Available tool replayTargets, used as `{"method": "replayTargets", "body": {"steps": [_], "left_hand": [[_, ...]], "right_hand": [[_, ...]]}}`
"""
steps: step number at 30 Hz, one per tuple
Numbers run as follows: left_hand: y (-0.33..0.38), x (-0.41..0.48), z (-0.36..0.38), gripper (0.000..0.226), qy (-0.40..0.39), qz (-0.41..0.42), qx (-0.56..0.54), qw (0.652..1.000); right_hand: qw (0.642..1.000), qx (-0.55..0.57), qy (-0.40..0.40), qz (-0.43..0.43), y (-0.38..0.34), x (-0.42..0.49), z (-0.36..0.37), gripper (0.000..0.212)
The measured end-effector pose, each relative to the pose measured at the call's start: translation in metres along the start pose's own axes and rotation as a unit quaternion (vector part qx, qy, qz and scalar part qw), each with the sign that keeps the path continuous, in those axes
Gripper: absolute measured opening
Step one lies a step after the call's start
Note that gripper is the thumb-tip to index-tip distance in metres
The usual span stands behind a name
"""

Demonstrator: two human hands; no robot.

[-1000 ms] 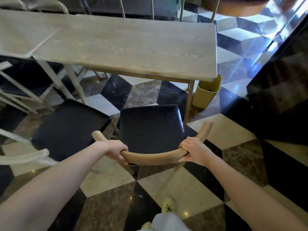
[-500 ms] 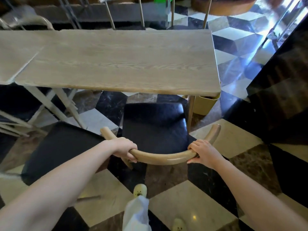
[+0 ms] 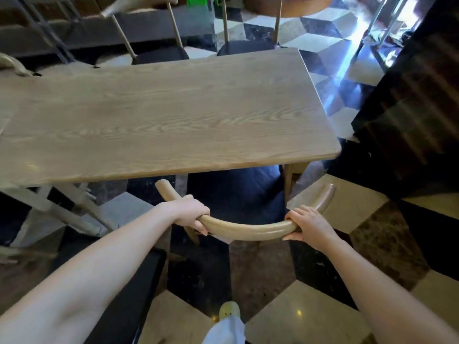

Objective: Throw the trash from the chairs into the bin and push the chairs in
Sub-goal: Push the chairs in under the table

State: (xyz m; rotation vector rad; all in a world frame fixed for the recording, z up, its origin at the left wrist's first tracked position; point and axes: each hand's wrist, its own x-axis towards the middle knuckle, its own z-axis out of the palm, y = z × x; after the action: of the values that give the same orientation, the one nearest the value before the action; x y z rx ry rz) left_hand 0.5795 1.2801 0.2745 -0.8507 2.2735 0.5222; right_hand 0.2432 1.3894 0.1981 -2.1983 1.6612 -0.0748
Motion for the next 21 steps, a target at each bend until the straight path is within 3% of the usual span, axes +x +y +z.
{"method": "replayTargets", "body": {"steps": [5, 10, 21], "left_hand": [[-0.021, 0.009, 0.006, 0.037, -0.005, 0.018, -0.048, 0.999], [-0.025, 0.017, 0.014, 0.036, 0.03, 0.037, -0.044, 0.998], [-0.043, 0.015, 0.028, 0.039, 0.022, 0.03, -0.059, 0.998]], "right_hand": [[1.0, -0.016, -0.006, -0.003, -0.003, 0.008, 0.001, 0.046], [0.999, -0.038, -0.029, -0.002, 0.001, 0.015, -0.005, 0.049], [0.998, -0.054, -0.019, 0.001, -0.016, 0.025, 0.0, 0.047]]}}
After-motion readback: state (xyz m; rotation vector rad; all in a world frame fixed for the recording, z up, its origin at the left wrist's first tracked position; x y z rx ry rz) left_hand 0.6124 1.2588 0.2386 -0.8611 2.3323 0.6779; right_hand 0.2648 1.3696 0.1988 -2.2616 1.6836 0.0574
